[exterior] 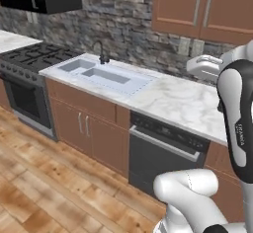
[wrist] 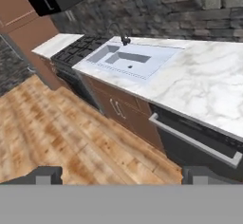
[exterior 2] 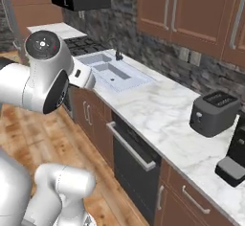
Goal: Close all open cabinet doors.
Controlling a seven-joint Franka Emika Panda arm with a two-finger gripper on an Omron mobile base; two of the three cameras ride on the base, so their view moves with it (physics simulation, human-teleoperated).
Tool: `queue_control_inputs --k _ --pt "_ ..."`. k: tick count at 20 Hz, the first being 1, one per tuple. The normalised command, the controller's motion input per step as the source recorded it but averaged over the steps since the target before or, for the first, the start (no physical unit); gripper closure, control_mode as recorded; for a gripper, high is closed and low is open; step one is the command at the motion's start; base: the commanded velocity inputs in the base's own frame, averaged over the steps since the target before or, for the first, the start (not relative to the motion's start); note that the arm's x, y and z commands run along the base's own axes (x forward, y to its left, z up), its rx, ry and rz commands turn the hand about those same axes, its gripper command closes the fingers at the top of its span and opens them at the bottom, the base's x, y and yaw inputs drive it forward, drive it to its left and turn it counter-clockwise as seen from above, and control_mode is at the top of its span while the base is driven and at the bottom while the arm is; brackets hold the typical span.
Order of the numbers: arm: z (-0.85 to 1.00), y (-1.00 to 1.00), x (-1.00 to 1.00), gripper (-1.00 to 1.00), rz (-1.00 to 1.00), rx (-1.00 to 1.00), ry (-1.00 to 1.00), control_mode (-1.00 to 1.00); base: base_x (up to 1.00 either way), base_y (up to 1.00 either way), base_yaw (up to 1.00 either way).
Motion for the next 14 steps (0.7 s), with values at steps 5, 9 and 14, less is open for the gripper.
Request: queue_control_inputs --k 5,9,14 --pt "0.0 0.0 0.0 -1.0 0.0 0.0 0.0 1.0 0.2 0.0 0.42" --pt "0.0 0.0 0.0 -1.0 0.0 0.0 0.0 1.0 0.75 0.01 0.39" --pt "0.0 0.0 0.0 -1.0 0.0 0.0 0.0 1.0 1.0 0.15 0.33"
